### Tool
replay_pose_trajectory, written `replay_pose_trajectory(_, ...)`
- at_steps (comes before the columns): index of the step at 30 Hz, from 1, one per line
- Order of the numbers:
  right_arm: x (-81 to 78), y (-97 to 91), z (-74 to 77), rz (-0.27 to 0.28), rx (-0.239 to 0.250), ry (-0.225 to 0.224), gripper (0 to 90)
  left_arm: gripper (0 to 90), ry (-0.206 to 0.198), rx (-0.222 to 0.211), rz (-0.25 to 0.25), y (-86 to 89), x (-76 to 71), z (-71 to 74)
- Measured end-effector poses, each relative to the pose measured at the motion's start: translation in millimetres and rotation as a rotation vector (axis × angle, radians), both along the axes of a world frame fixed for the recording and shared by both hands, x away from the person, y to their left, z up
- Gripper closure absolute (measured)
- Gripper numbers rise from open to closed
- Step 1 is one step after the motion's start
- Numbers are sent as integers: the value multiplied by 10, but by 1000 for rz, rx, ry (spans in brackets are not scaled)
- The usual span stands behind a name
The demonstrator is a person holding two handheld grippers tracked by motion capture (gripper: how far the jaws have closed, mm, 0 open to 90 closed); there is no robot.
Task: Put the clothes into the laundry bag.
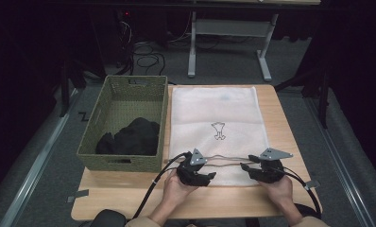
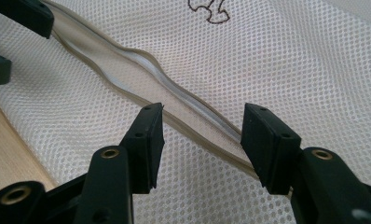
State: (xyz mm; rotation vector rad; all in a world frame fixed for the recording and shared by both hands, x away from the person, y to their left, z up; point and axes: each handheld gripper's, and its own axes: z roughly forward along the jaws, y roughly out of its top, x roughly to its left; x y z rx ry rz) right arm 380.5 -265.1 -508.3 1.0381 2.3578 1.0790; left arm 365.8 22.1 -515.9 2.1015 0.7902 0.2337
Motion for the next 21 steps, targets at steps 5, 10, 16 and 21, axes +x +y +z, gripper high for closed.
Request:
replay_pose_trajectory(5, 3, 3, -9, 4, -3, 2, 497, 406, -28, 20, 6, -46, 15, -62)
replay_pose_trajectory(10, 19, 3, -22, 2, -7, 10, 501, 407, -29, 27, 15, -70, 34, -144)
replay_pose_trajectory(16, 11, 10, -5, 12, 8, -17, 516, 412, -24, 34, 32, -65, 64, -228)
replay_pose_trajectory(21, 15, 23, -17, 17, 8, -10, 514, 412, -31, 38, 34, -69, 57, -251)
